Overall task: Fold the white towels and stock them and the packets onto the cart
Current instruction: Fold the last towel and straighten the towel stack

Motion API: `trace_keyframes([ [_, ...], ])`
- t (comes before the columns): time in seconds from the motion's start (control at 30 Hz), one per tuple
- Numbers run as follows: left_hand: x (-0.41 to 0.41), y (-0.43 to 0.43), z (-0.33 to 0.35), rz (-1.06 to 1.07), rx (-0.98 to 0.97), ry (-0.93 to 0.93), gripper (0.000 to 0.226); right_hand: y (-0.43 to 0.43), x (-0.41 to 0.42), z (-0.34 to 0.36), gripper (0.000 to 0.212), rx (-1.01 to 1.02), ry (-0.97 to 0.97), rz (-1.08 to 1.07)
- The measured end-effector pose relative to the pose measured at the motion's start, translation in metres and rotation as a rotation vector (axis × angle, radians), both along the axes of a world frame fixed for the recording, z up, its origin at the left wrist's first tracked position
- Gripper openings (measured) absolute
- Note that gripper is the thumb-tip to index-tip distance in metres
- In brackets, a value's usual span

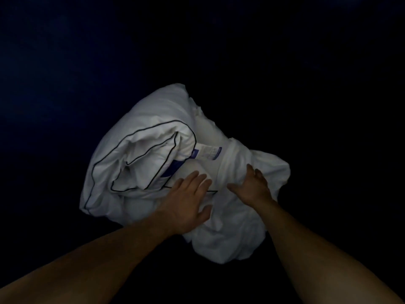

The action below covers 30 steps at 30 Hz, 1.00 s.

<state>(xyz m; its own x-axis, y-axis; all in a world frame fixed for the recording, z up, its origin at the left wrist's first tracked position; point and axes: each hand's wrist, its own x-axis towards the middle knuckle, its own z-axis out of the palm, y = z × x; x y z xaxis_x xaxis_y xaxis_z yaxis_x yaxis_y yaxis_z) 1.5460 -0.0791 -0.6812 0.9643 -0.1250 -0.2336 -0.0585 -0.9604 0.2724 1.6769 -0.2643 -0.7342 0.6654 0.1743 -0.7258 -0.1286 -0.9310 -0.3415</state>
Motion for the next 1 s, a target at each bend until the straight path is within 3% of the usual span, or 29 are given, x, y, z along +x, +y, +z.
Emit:
trace_keyframes([
  [0.27,-0.003,0.006,-0.043,0.025,-0.018,0.036,0.065,0.027,0.012,-0.084,0.129,0.034,0.085,-0.276],
  [0.33,0.002,0.010,-0.042,0.034,-0.016,0.032,0.066,0.030,0.010,-0.090,0.117,0.042,0.079,-0.279],
  [0.47,0.012,0.011,-0.034,0.077,-0.045,0.029,0.066,0.019,0.008,-0.069,0.063,0.093,0.088,-0.236],
  [0.53,0.014,0.007,-0.023,0.092,-0.056,0.011,0.067,0.008,0.004,-0.045,0.047,0.115,0.092,-0.229],
  [0.67,0.009,-0.005,0.017,0.098,-0.089,0.006,0.071,-0.006,-0.017,0.027,0.035,0.238,0.066,-0.254],
  [0.8,0.009,-0.014,0.087,0.104,-0.208,0.116,0.098,-0.011,-0.036,0.128,0.012,0.395,0.021,-0.286],
  [0.9,0.015,-0.027,0.149,0.133,-0.332,0.218,0.106,-0.014,-0.034,0.212,0.015,0.474,-0.025,-0.361],
  [1.0,0.026,-0.046,0.212,0.143,-0.401,0.178,0.109,-0.024,-0.033,0.313,0.018,0.576,-0.047,-0.444],
])
